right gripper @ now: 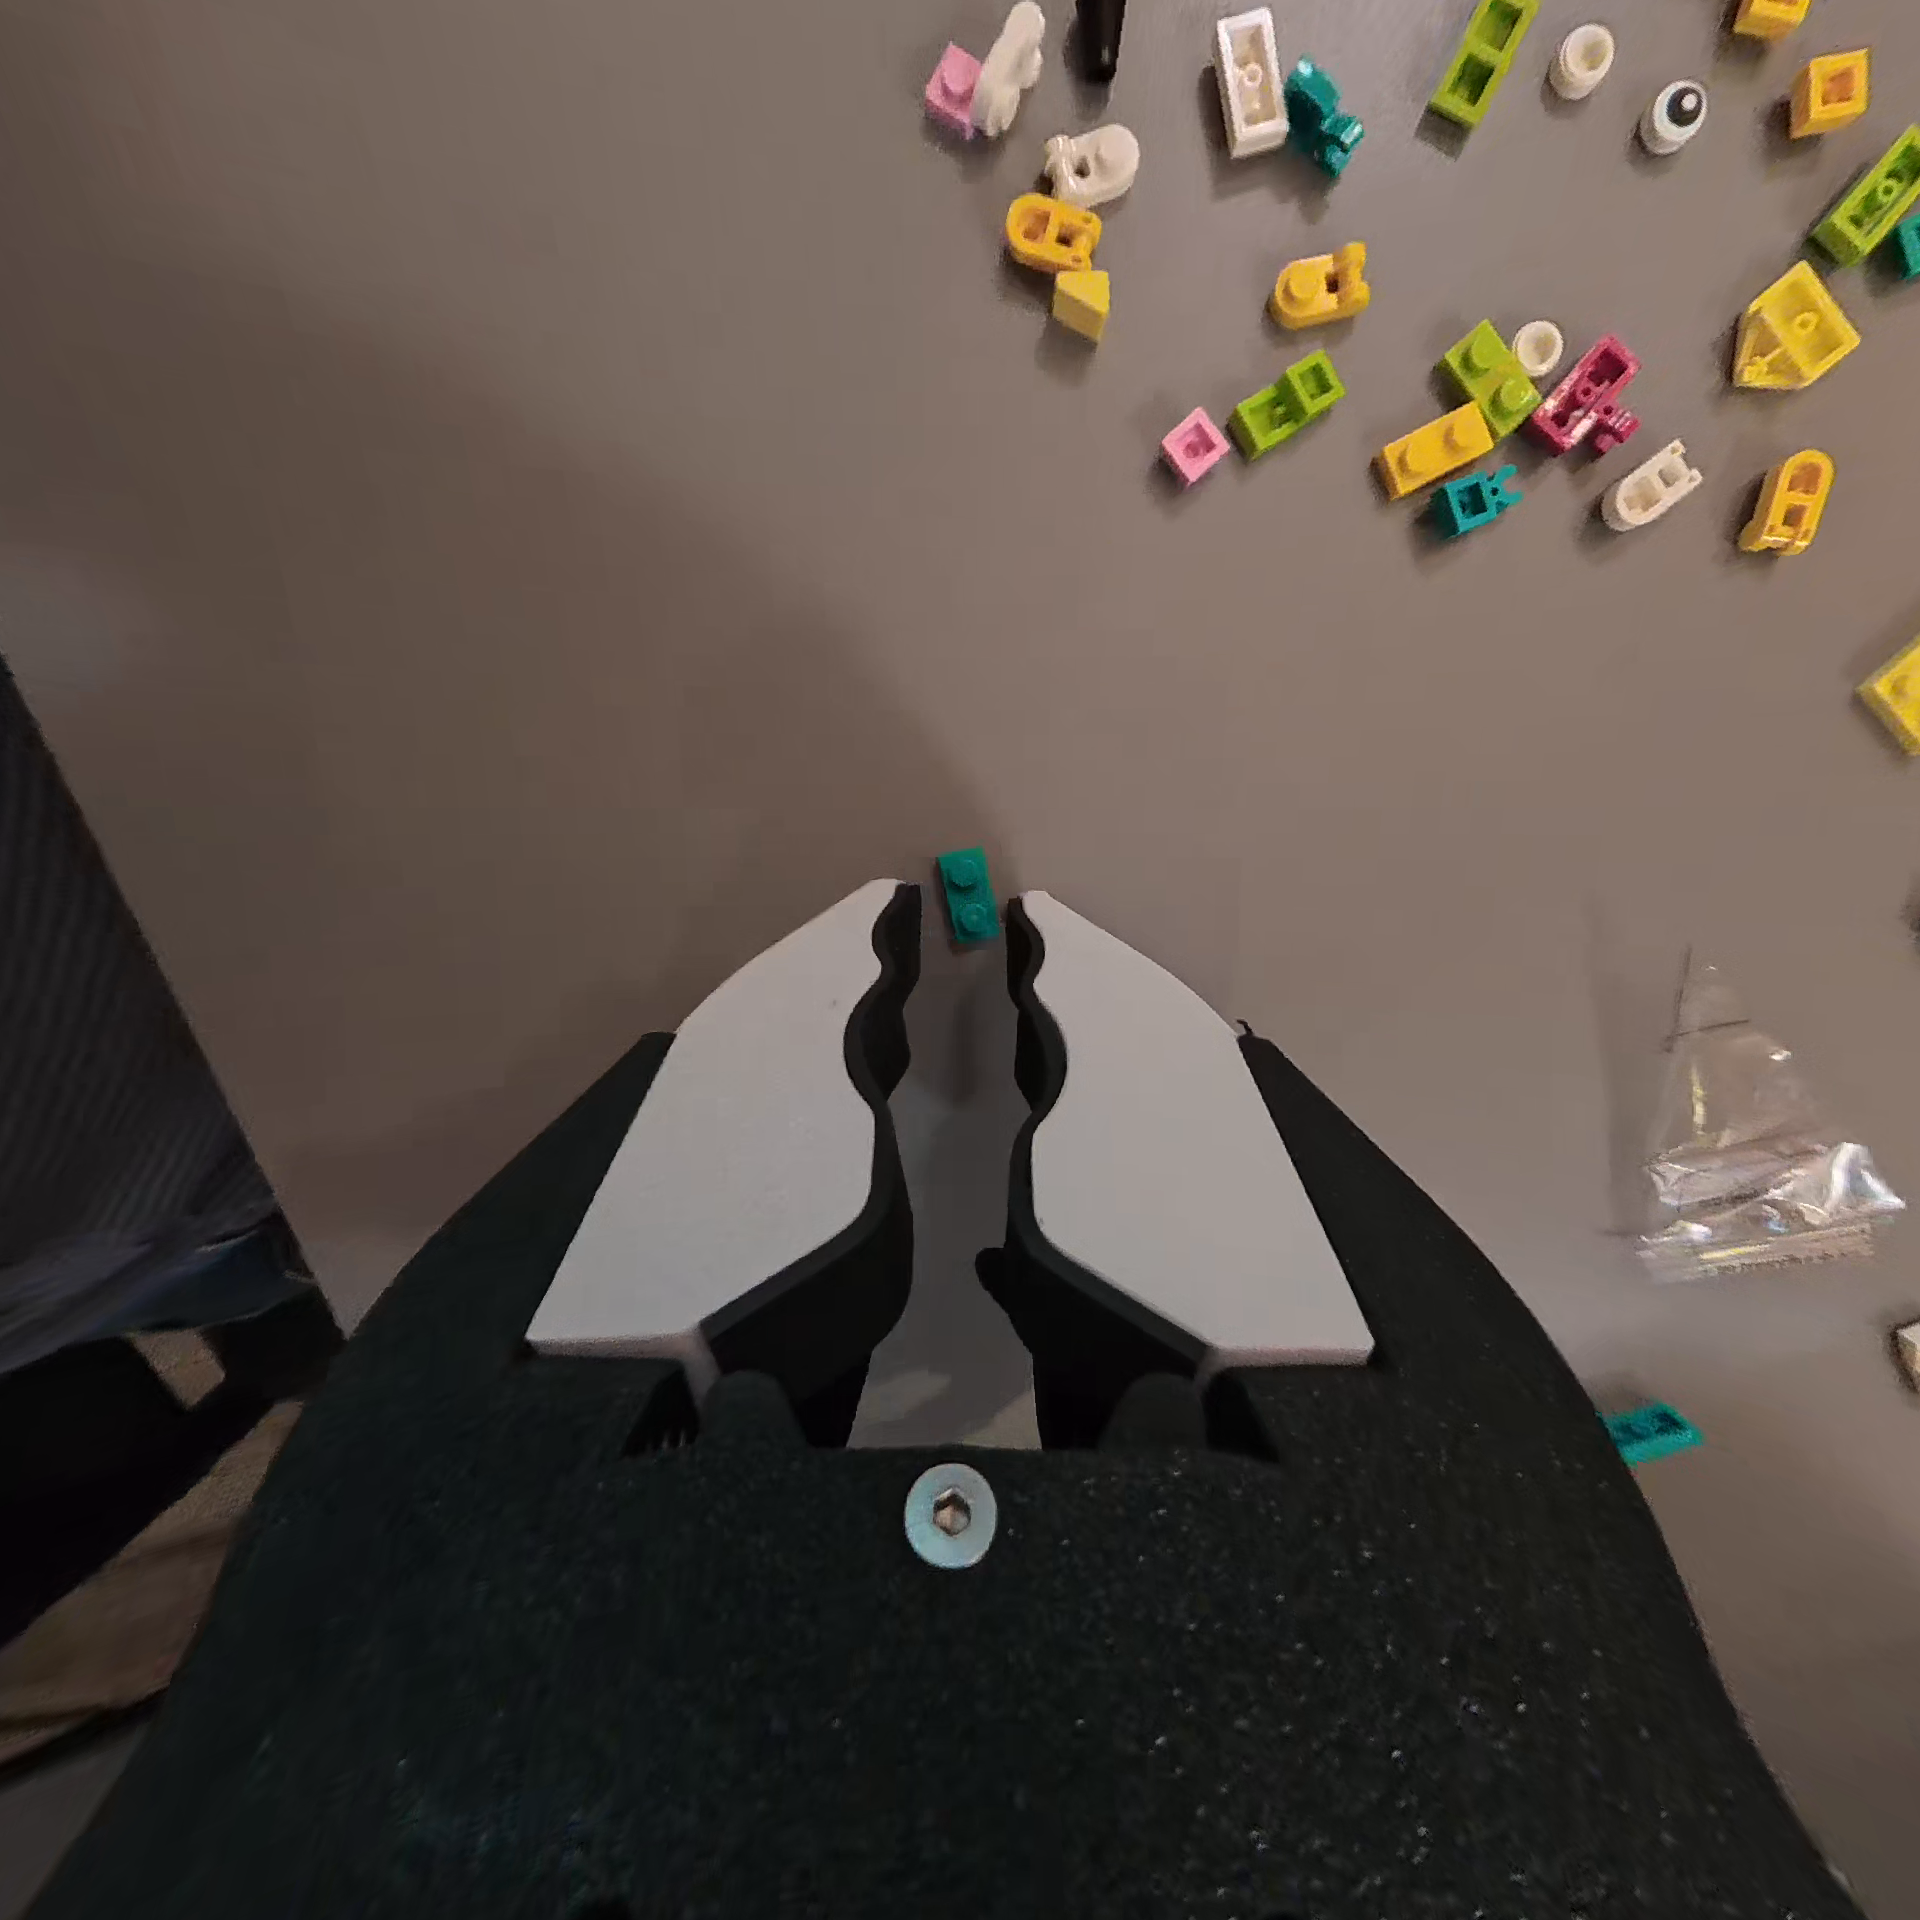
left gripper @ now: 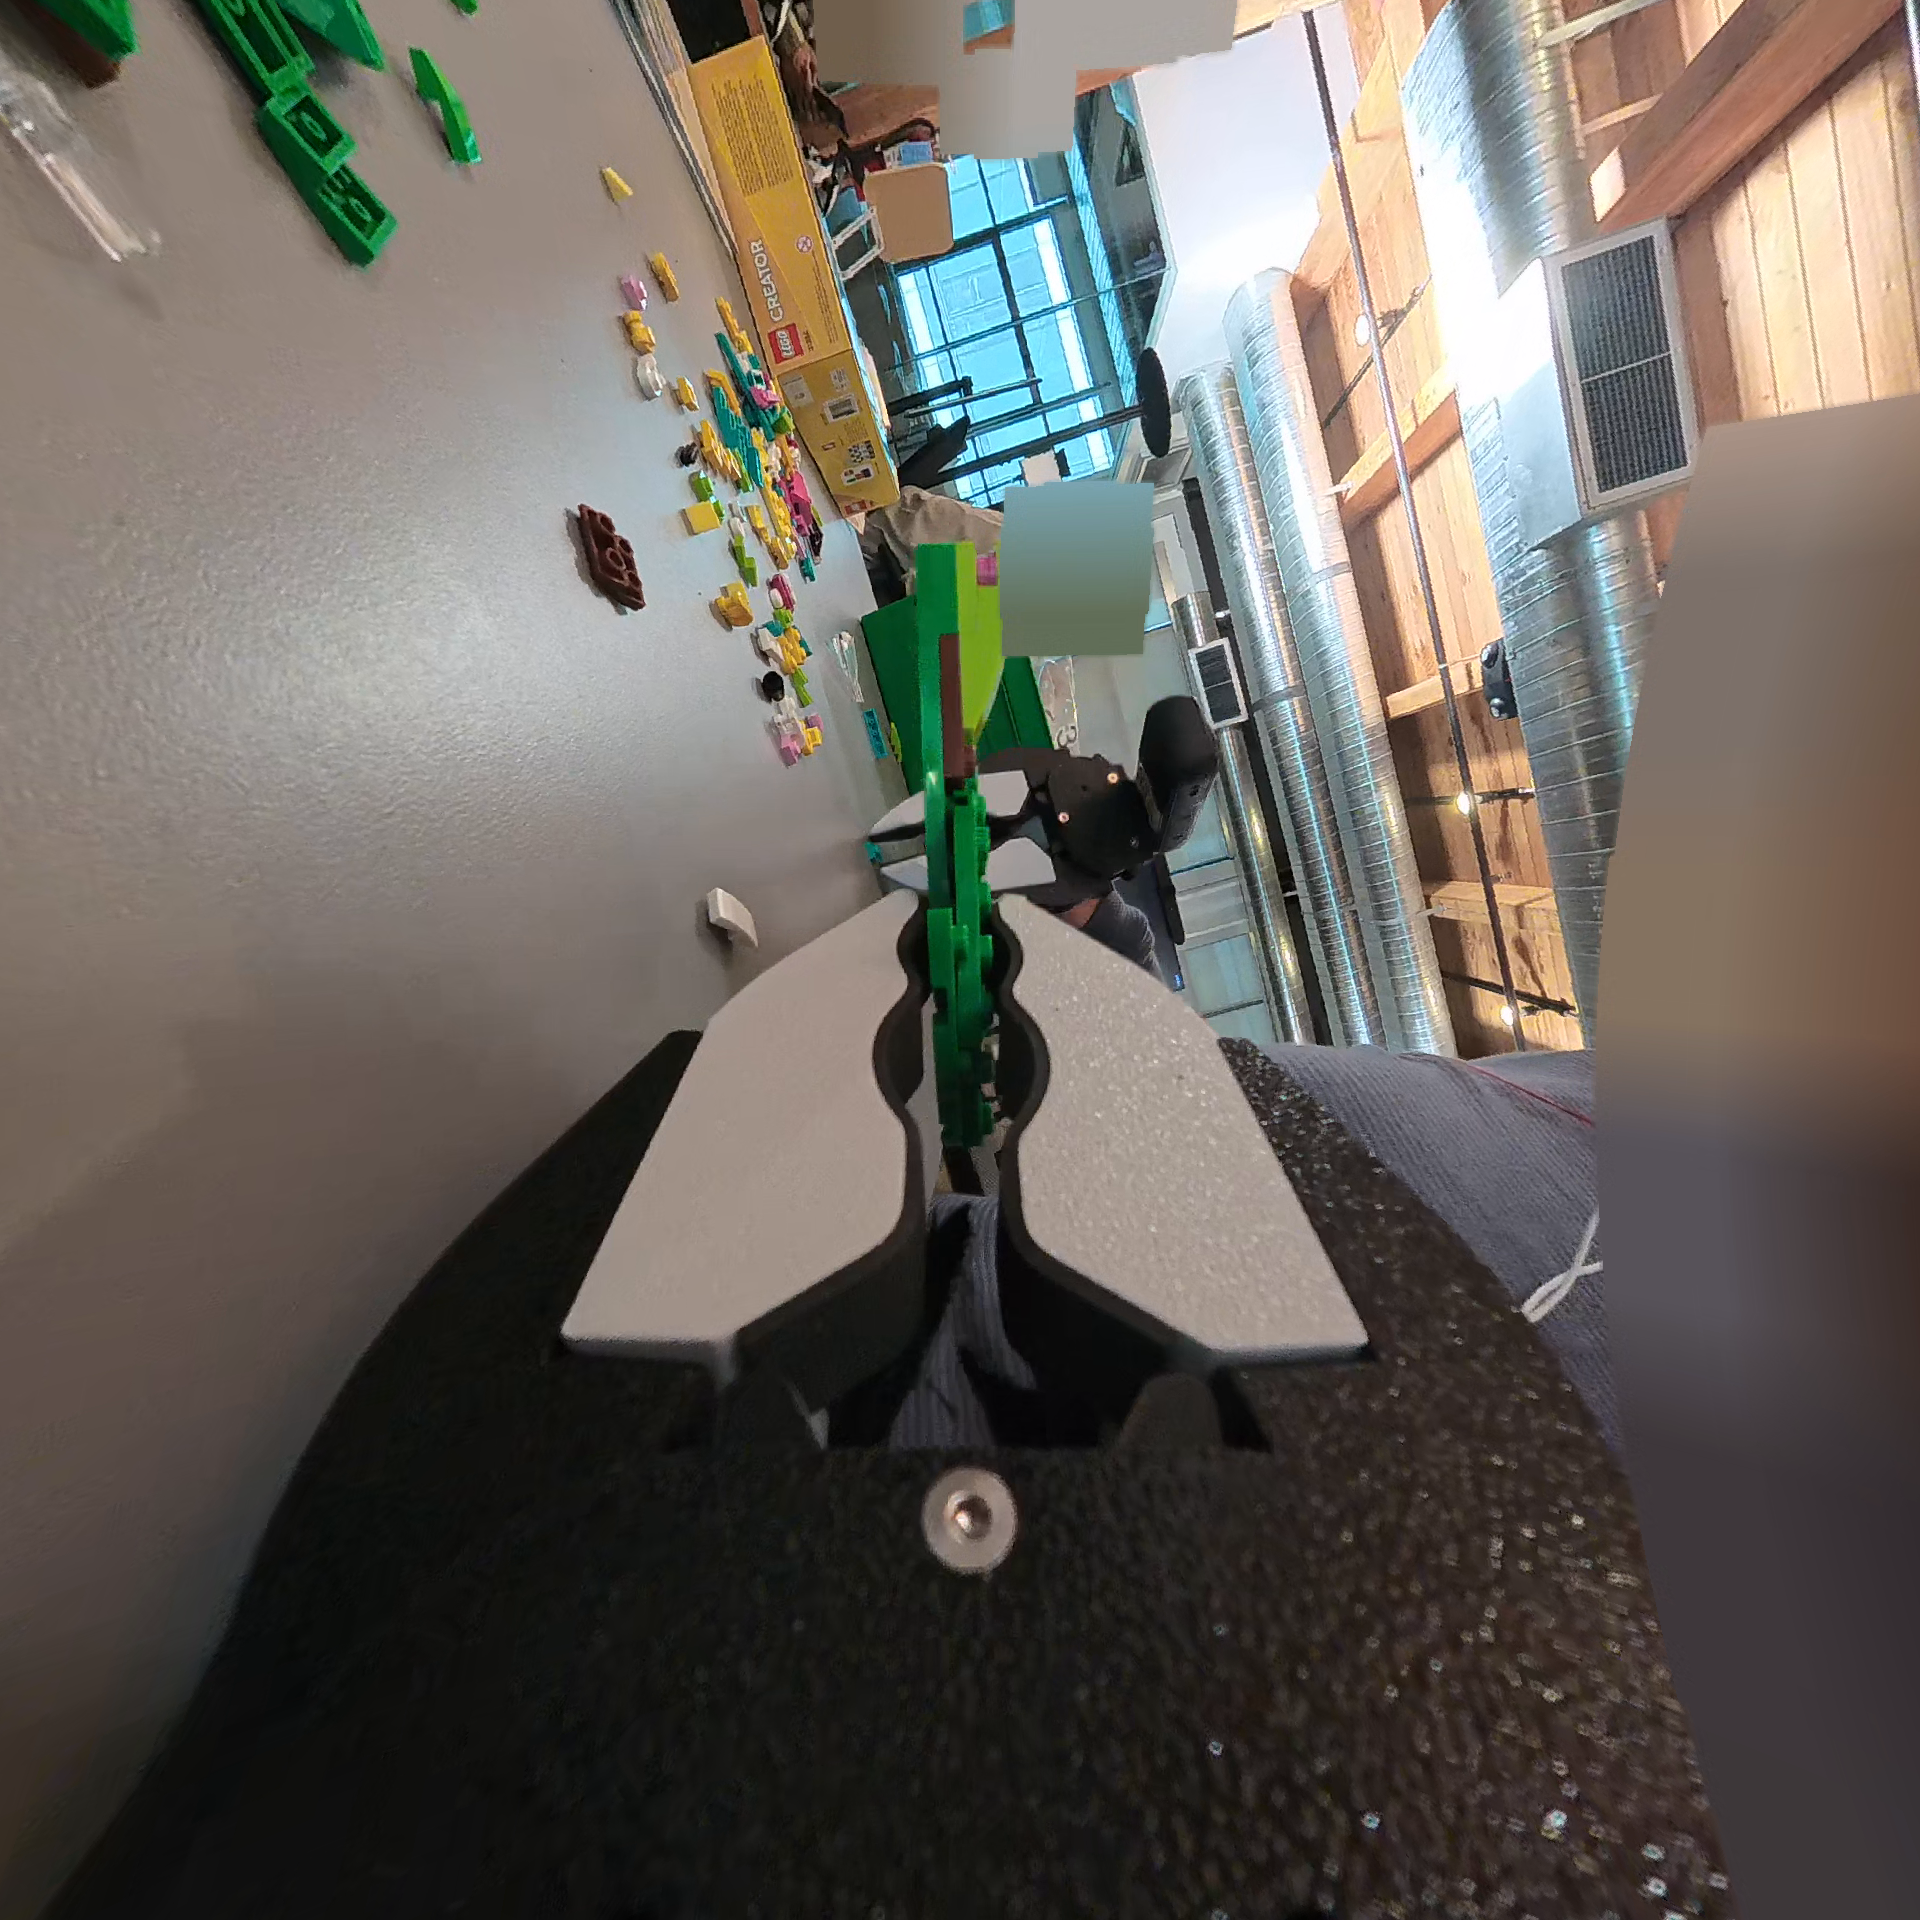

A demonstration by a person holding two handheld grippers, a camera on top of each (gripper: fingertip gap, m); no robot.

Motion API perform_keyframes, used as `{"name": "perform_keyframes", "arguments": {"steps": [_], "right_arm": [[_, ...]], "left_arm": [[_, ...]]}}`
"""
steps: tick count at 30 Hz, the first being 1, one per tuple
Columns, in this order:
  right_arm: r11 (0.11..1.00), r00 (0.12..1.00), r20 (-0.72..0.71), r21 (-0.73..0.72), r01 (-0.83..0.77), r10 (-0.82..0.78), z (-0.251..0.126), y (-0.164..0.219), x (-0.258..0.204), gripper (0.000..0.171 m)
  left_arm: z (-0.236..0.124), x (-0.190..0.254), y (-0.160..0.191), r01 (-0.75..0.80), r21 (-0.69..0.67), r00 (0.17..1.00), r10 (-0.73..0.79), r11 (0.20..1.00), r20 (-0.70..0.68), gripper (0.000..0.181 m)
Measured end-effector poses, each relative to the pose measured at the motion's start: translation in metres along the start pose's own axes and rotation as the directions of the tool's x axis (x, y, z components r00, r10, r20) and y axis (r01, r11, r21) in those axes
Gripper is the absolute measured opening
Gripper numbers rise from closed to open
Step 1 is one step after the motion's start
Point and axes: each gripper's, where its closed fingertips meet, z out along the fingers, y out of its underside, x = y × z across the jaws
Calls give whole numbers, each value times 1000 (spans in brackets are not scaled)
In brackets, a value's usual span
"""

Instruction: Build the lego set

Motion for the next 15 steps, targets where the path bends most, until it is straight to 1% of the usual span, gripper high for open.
{"name": "perform_keyframes", "arguments": {"steps": [3,7,12,15], "right_arm": [[1000,1000,24,19,-20,20,1,-3,-3,16],[1000,1000,26,16,0,-1,1,-4,-3,16],[999,999,9,18,36,-36,2,-5,-4,7],[999,999,15,19,43,-44,2,-4,-7,9]], "left_arm": [[0,0,-1,6,10,1000,-6,1000,-1,8],[-1,0,-2,8,15,1000,-8,1000,-1,8],[-1,0,-2,12,15,1000,-12,1000,-4,8],[-1,0,-2,12,14,1000,-12,1000,-5,8]]}}
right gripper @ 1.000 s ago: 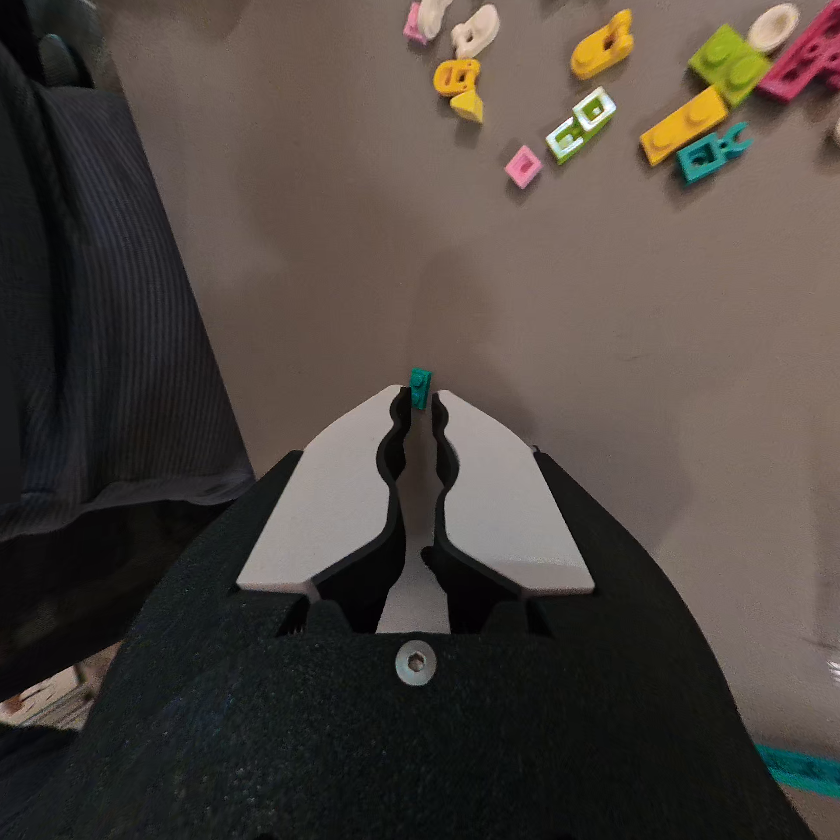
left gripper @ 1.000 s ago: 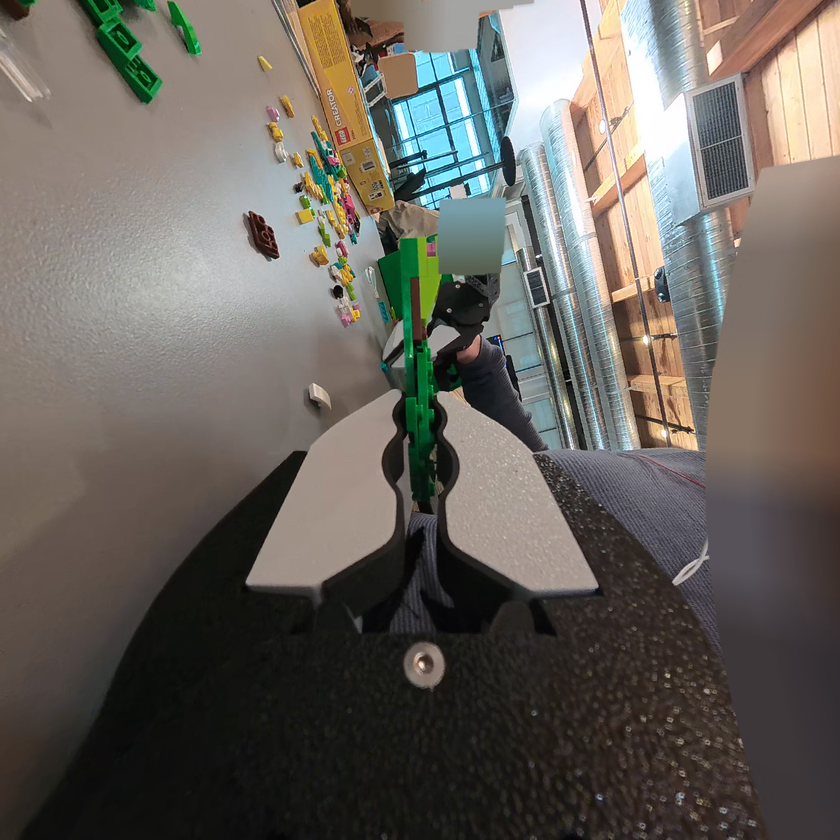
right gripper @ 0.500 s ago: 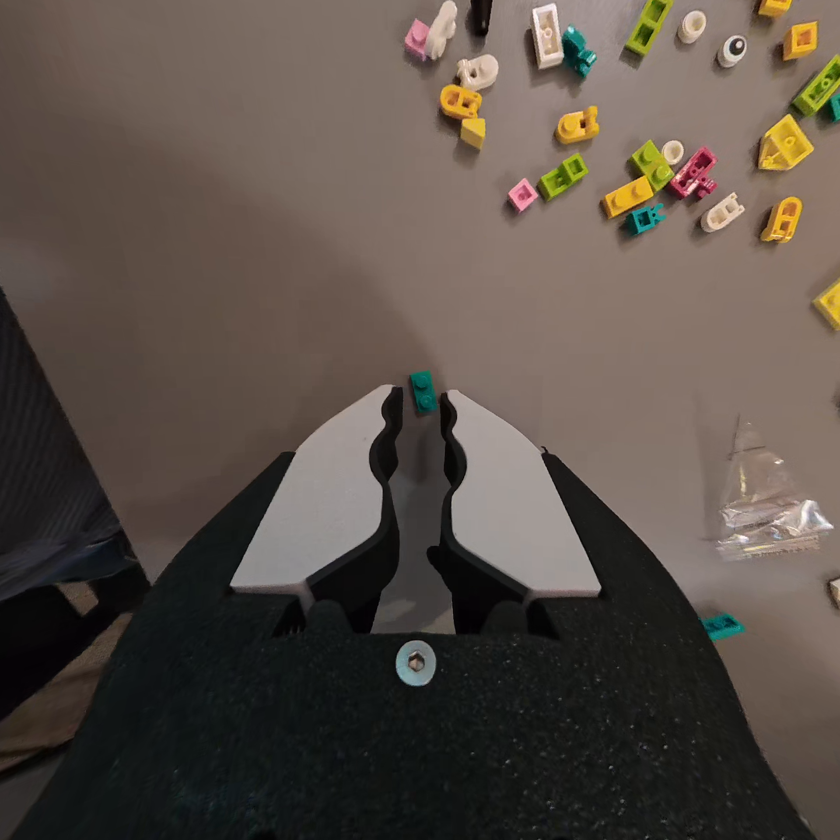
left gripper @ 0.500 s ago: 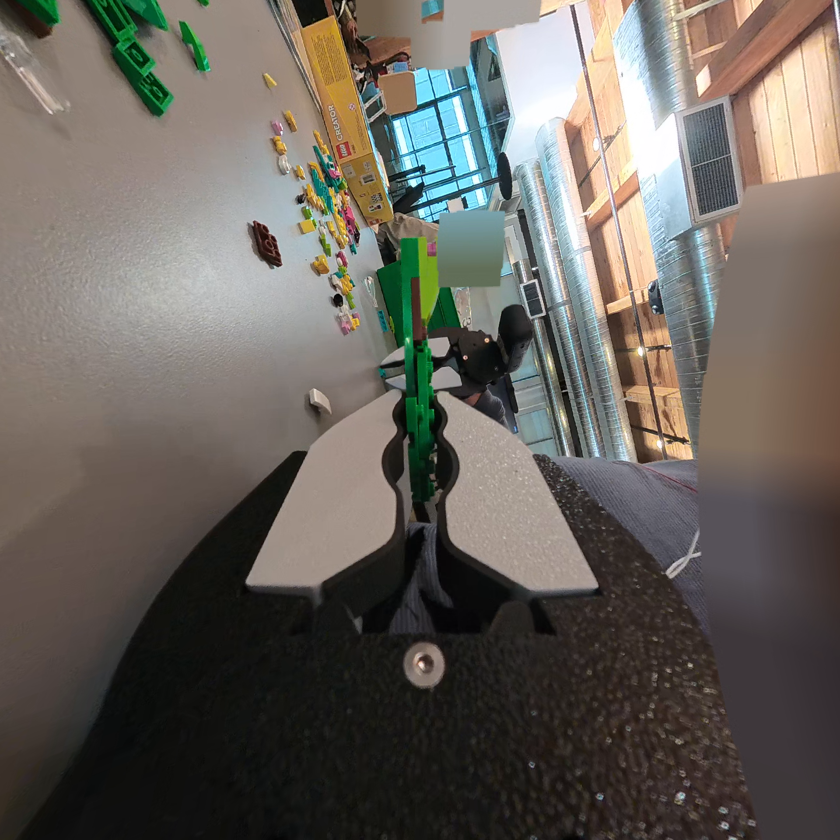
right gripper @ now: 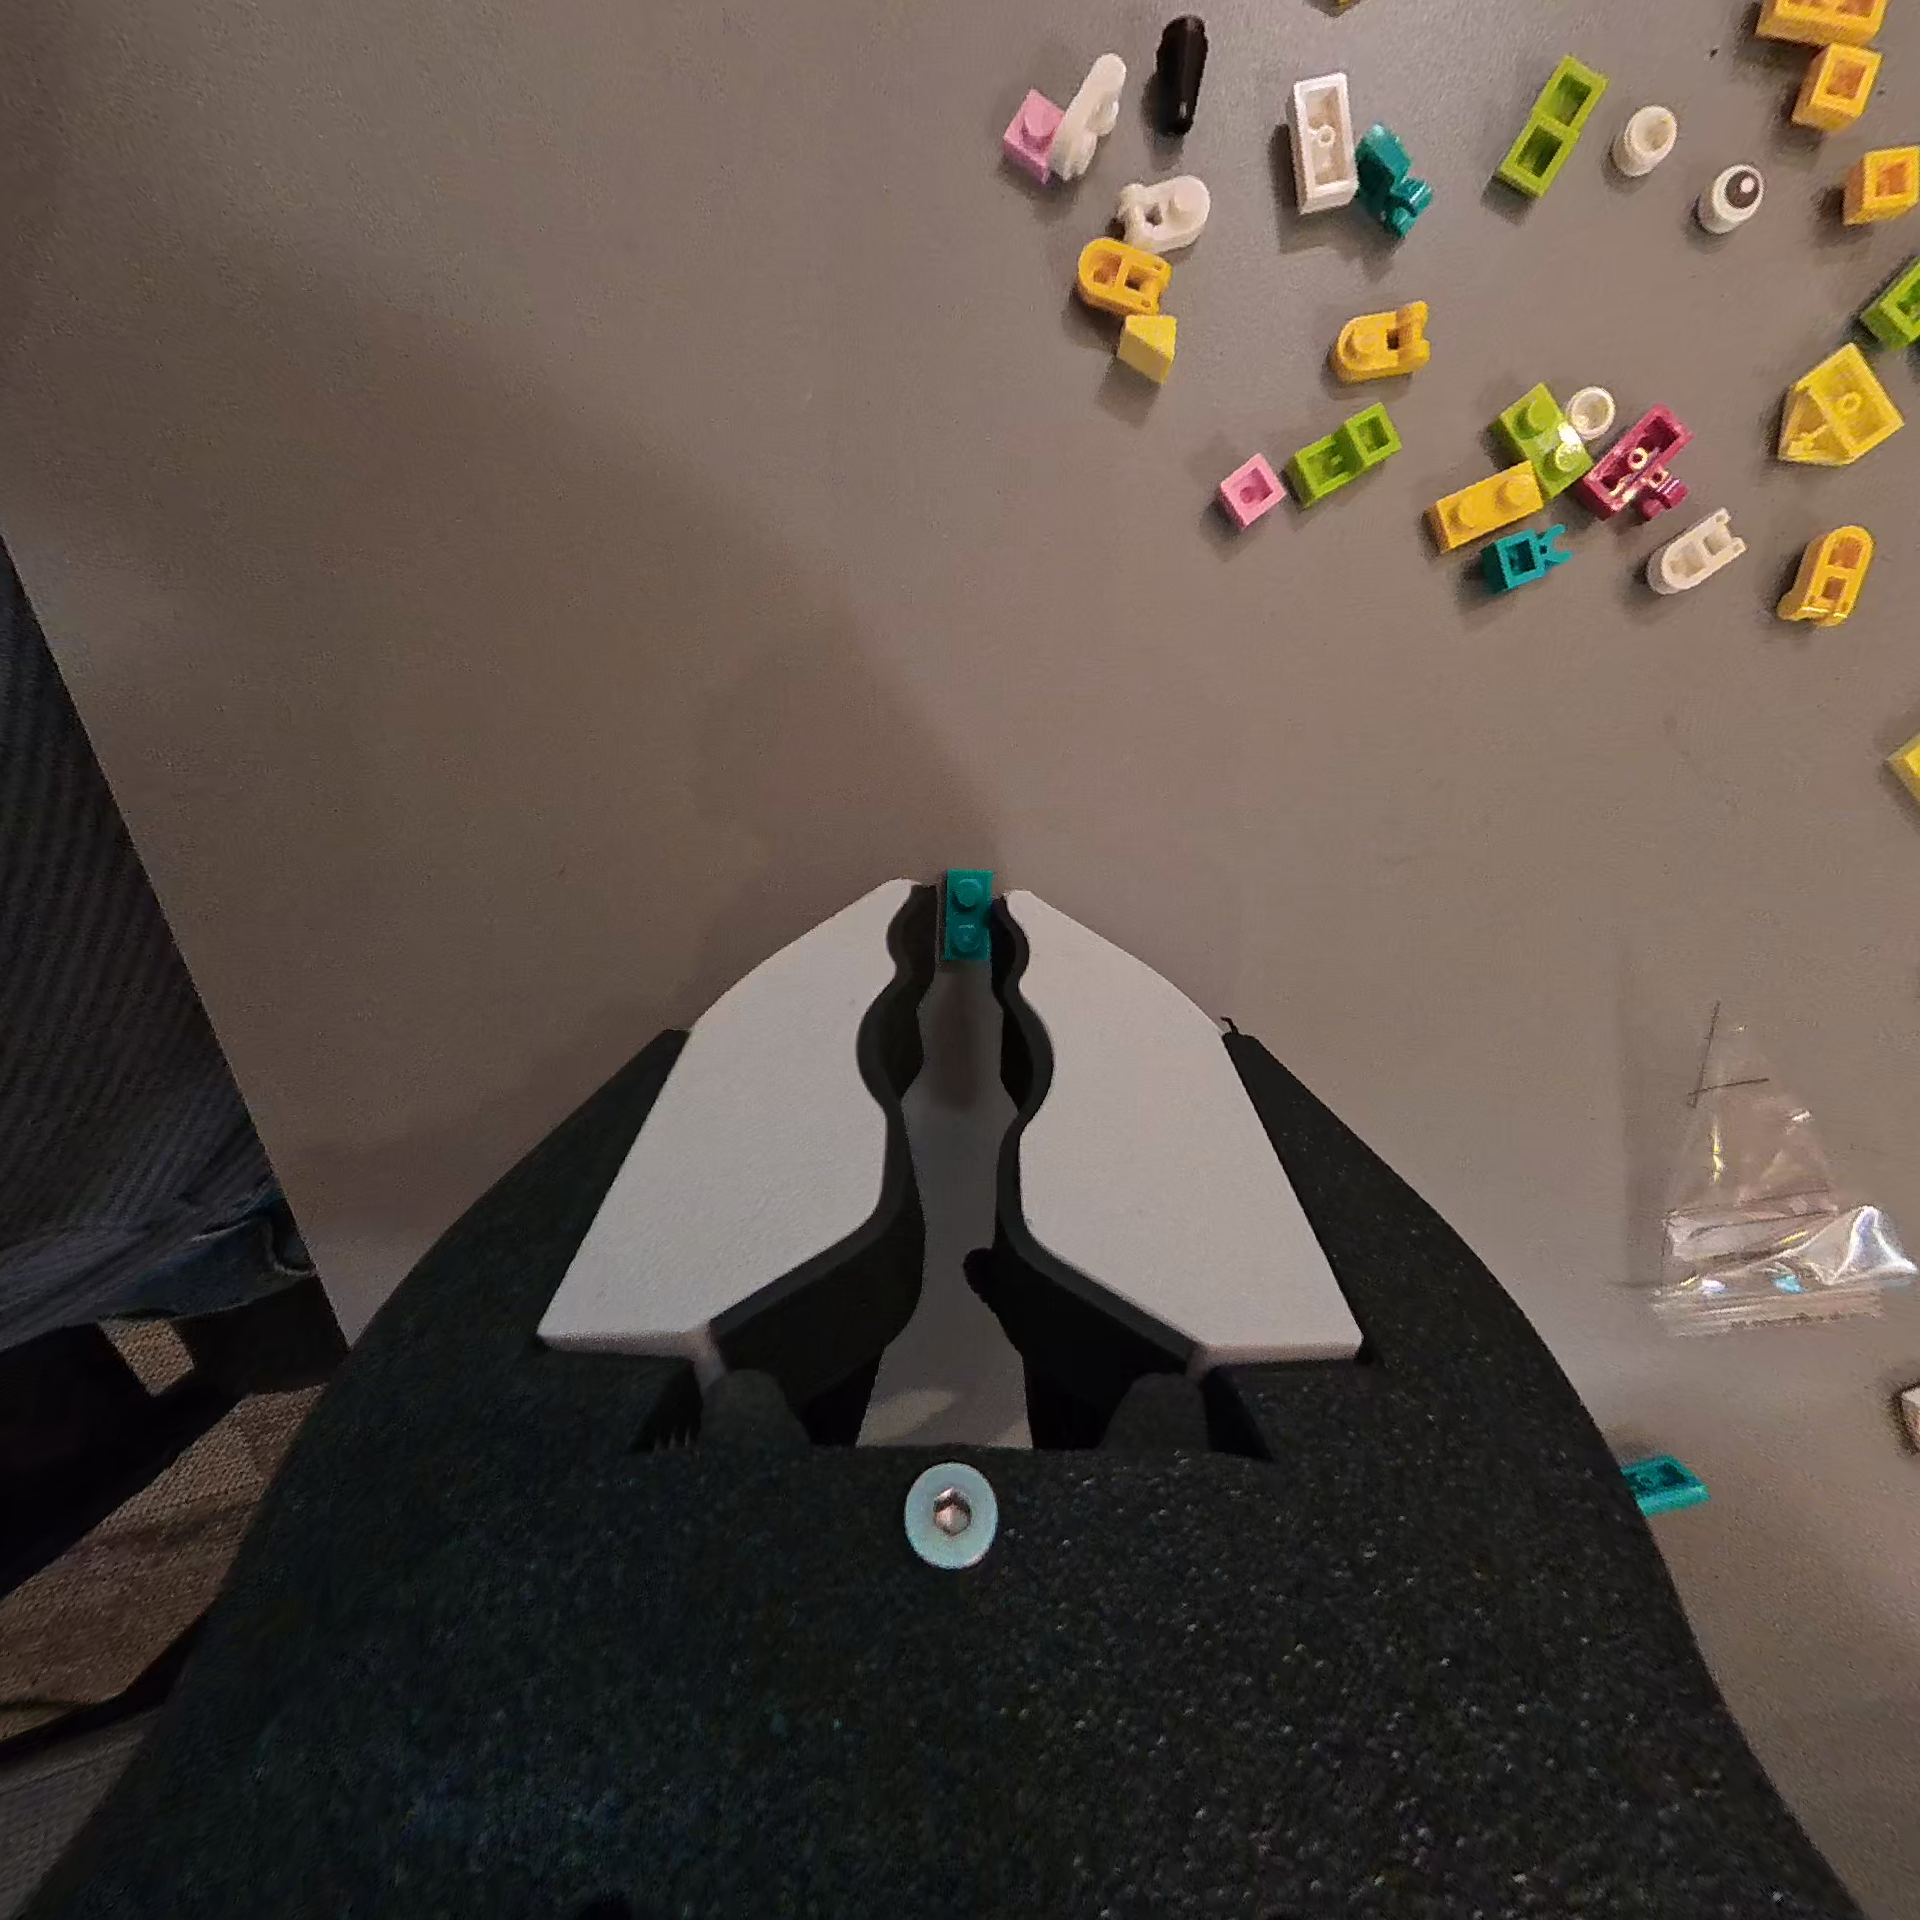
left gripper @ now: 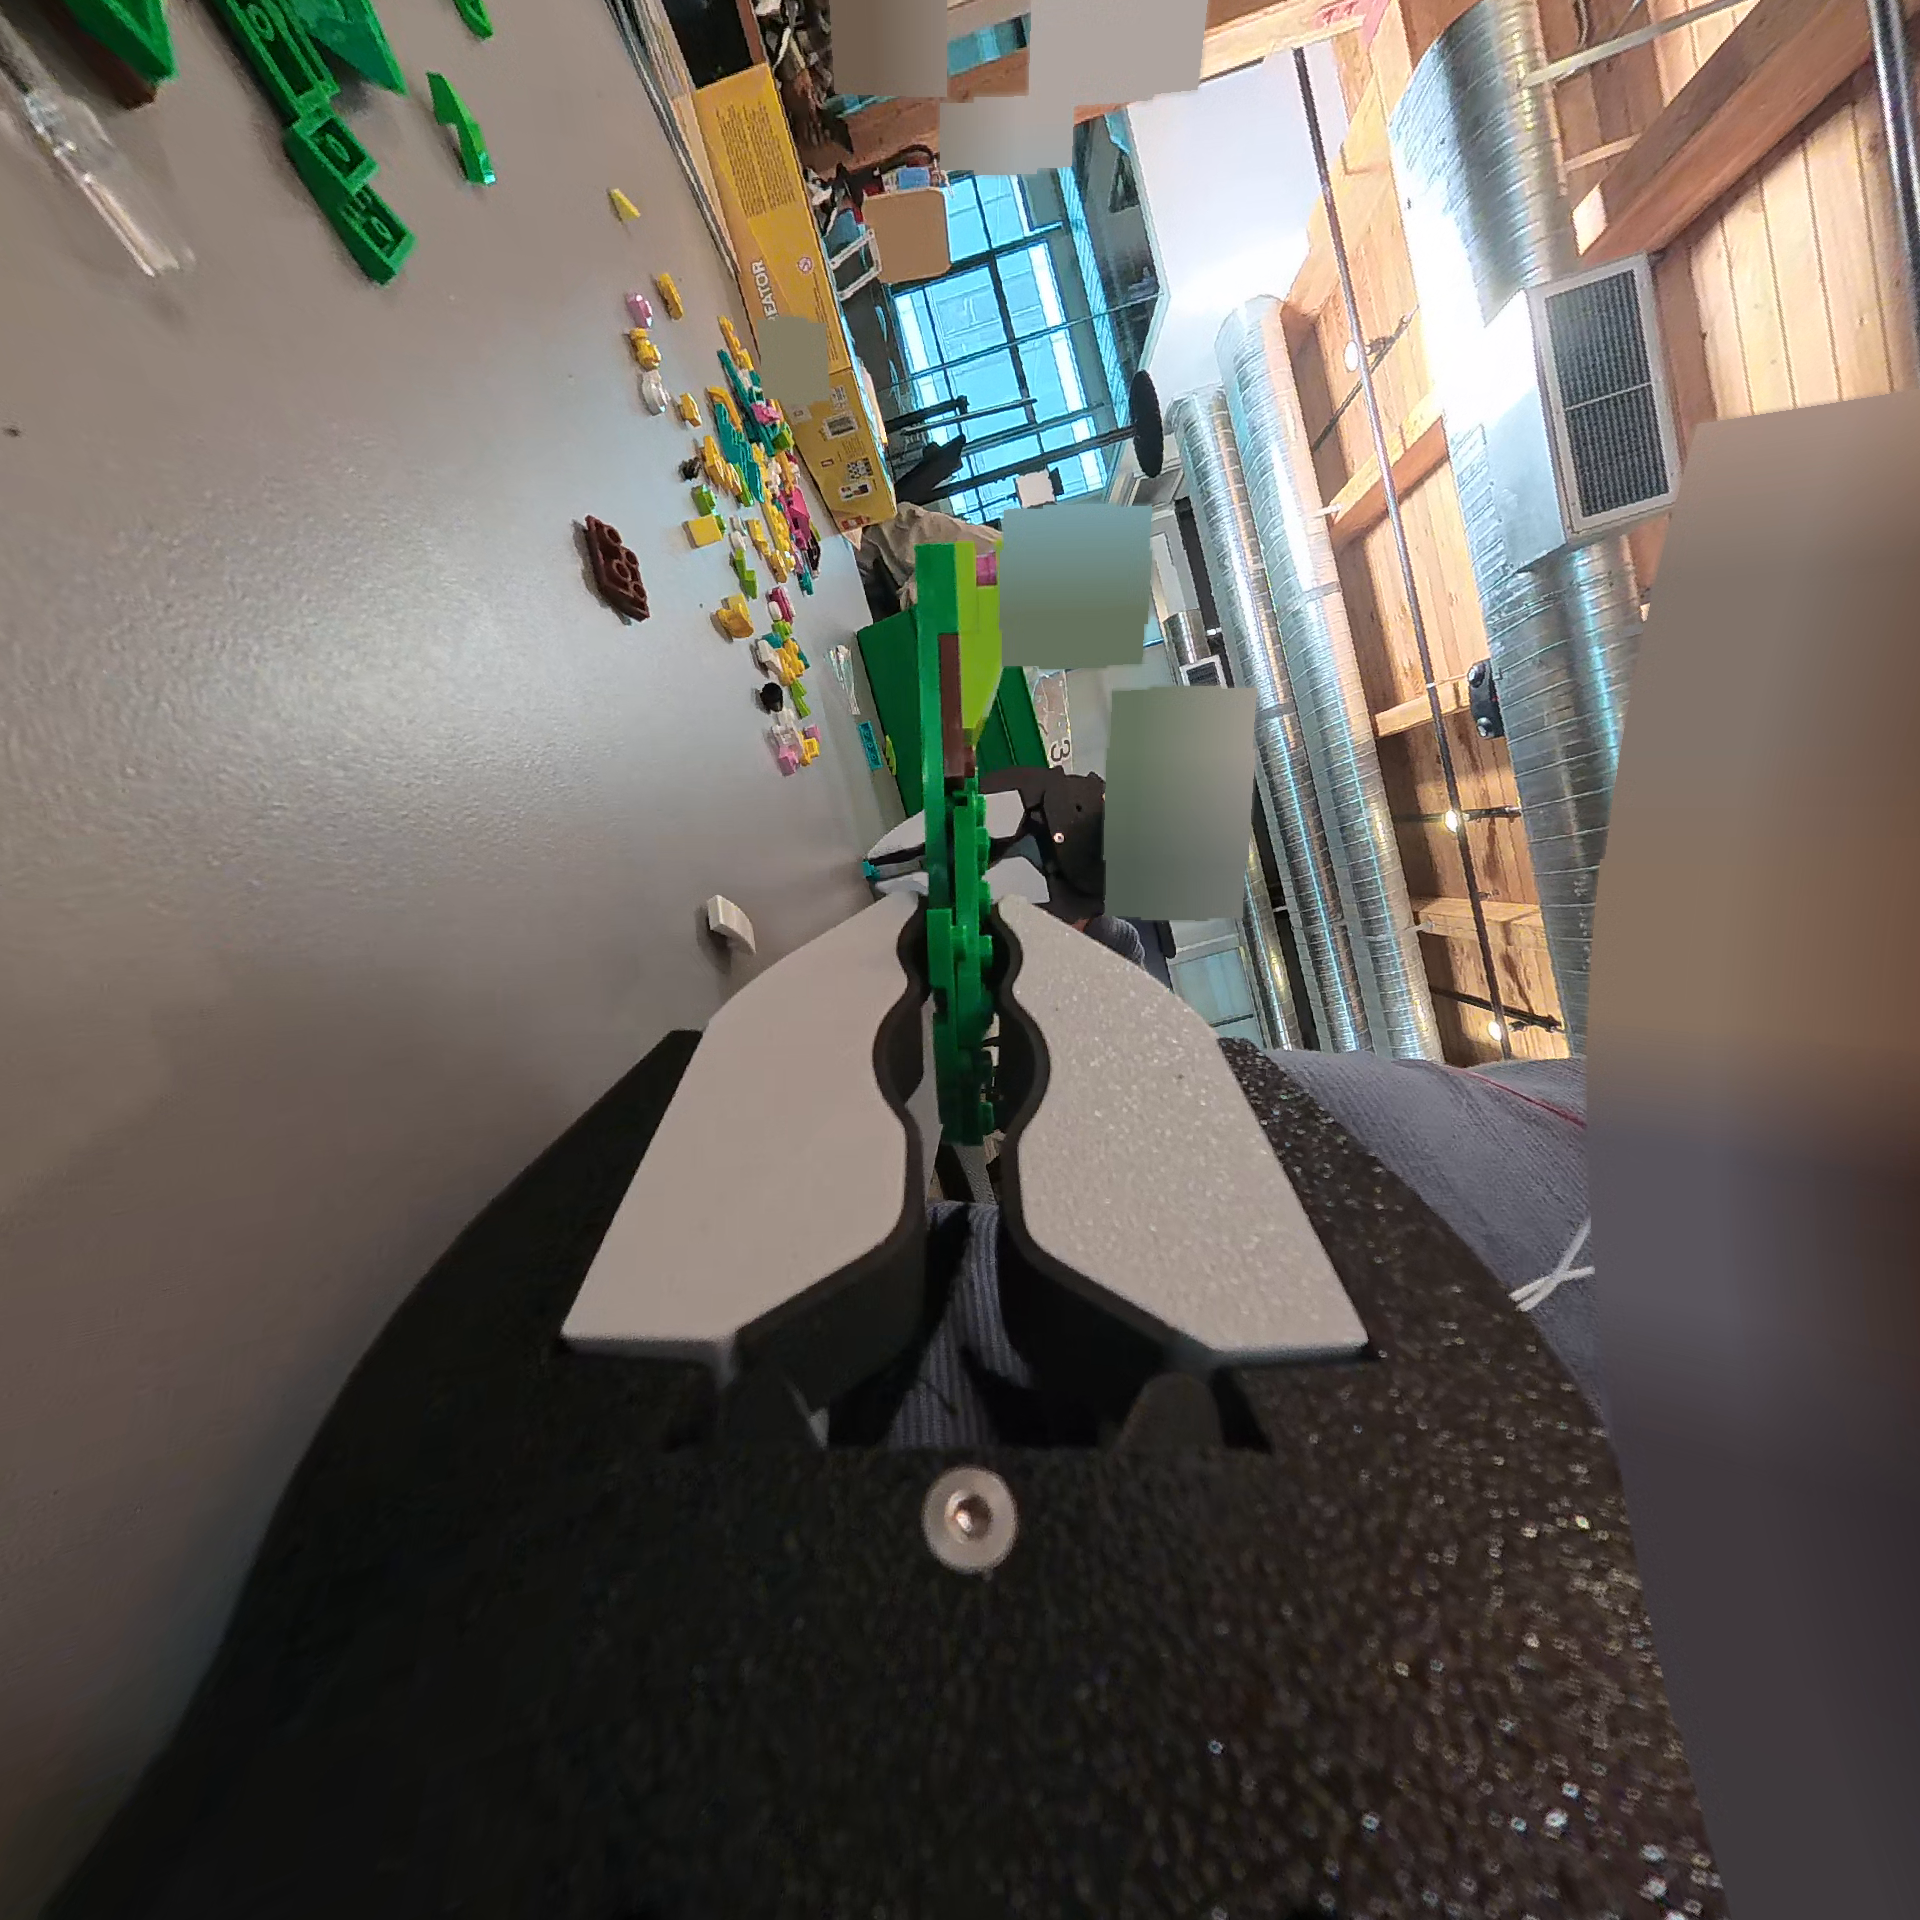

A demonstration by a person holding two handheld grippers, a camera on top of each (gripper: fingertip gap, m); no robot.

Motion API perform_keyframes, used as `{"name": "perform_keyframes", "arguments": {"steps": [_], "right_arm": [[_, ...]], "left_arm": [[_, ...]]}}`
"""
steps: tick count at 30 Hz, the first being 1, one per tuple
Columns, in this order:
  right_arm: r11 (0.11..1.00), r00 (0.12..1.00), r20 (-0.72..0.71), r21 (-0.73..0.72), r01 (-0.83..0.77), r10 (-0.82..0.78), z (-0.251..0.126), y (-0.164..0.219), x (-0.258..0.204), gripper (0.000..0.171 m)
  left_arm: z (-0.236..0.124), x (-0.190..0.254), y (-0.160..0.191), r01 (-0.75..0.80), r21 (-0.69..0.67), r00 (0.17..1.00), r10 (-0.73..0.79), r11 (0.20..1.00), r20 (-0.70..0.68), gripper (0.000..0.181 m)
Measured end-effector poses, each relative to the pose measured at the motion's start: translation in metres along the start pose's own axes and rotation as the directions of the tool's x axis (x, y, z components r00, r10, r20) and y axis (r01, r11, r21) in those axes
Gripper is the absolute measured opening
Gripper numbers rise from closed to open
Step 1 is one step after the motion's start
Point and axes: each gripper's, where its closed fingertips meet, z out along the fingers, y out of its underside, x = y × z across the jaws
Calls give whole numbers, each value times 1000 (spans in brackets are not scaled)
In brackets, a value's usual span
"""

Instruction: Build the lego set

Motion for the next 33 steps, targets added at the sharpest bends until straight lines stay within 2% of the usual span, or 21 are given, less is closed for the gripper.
{"name": "perform_keyframes", "arguments": {"steps": [4,12,14,18,21,25,33], "right_arm": [[1000,1000,15,-6,-10,10,-1,2,-3,13],[999,999,-14,-3,-39,39,0,-6,3,6],[996,1000,-2,81,-28,28,-2,-42,0,6],[960,998,45,278,26,-40,-2,-149,-22,6],[935,990,52,340,103,-128,12,-206,-42,6],[937,975,48,293,193,-216,35,-234,-56,7],[950,971,11,211,232,-239,48,-240,-62,7]], "left_arm": [[0,0,0,3,0,1000,-3,1000,-3,8],[0,-5,0,14,-2,999,-14,1000,31,8],[3,-7,2,28,-8,999,-28,1000,45,8],[9,-7,2,50,34,998,-52,998,36,8],[12,-7,1,53,65,998,-55,996,42,8],[12,-8,0,50,92,997,-54,994,46,8],[11,-7,-1,55,94,997,-59,994,40,8]]}}
